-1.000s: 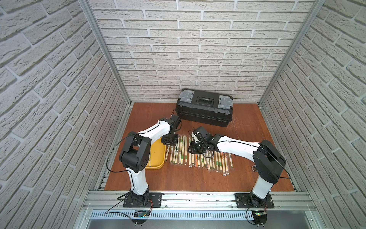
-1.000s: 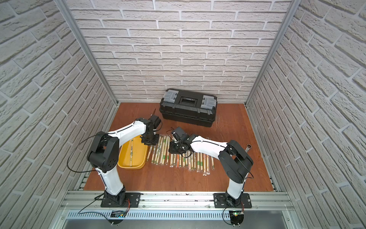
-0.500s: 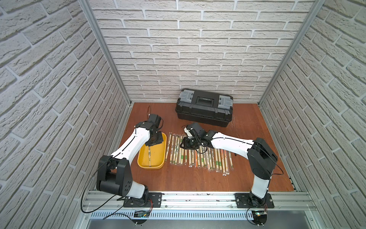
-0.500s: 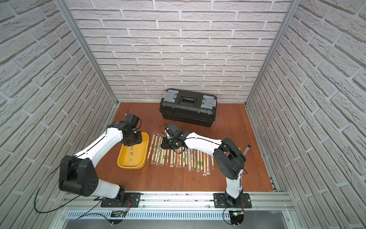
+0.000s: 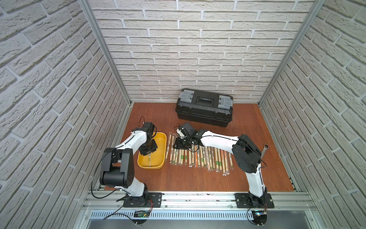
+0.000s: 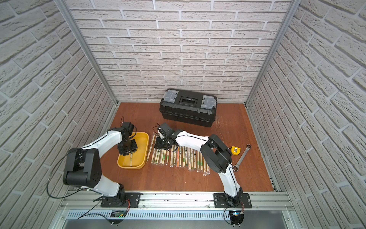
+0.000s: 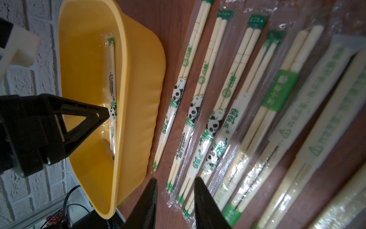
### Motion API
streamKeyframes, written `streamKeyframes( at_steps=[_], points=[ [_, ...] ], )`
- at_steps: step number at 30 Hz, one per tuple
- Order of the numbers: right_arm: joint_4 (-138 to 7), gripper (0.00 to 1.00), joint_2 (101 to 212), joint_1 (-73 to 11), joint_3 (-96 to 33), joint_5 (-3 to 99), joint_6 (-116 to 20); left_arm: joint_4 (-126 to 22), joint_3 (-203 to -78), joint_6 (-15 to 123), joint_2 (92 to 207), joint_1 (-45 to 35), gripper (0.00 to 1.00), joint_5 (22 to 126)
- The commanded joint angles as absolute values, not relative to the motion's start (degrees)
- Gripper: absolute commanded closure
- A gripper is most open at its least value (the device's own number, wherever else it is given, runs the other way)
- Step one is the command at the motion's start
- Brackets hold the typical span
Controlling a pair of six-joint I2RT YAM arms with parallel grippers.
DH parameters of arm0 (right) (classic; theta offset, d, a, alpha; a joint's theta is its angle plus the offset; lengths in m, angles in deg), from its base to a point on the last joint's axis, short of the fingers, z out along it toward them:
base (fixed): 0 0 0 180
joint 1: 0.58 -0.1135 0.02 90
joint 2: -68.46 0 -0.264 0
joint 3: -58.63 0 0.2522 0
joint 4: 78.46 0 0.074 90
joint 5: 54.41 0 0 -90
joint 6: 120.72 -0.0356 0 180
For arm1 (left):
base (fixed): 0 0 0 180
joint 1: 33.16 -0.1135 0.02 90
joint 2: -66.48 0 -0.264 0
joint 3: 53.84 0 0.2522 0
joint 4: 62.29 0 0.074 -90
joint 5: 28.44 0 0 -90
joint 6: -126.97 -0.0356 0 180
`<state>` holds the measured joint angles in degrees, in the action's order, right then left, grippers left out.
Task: Take the paired disposable chopsticks out of the storage box
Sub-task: Pick up the paired disposable chopsticks from the storage box.
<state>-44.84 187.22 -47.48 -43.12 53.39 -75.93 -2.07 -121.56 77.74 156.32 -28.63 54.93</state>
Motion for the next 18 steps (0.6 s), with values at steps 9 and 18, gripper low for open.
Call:
streamKeyframes(
  at_steps=[9, 18],
  points=[
    [-44.7, 0.67, 191.1, -48.2, -48.6, 55.4, -75.6, -5.5, -118.8, 79.6, 161.1, -29.1, 0.61, 53.7],
    [-43.7, 0.67, 196.5, -49.8, -54.5, 56.2, -77.0, -7.6, -117.5, 78.3, 160.8, -29.1, 0.97, 56.1]
  ],
)
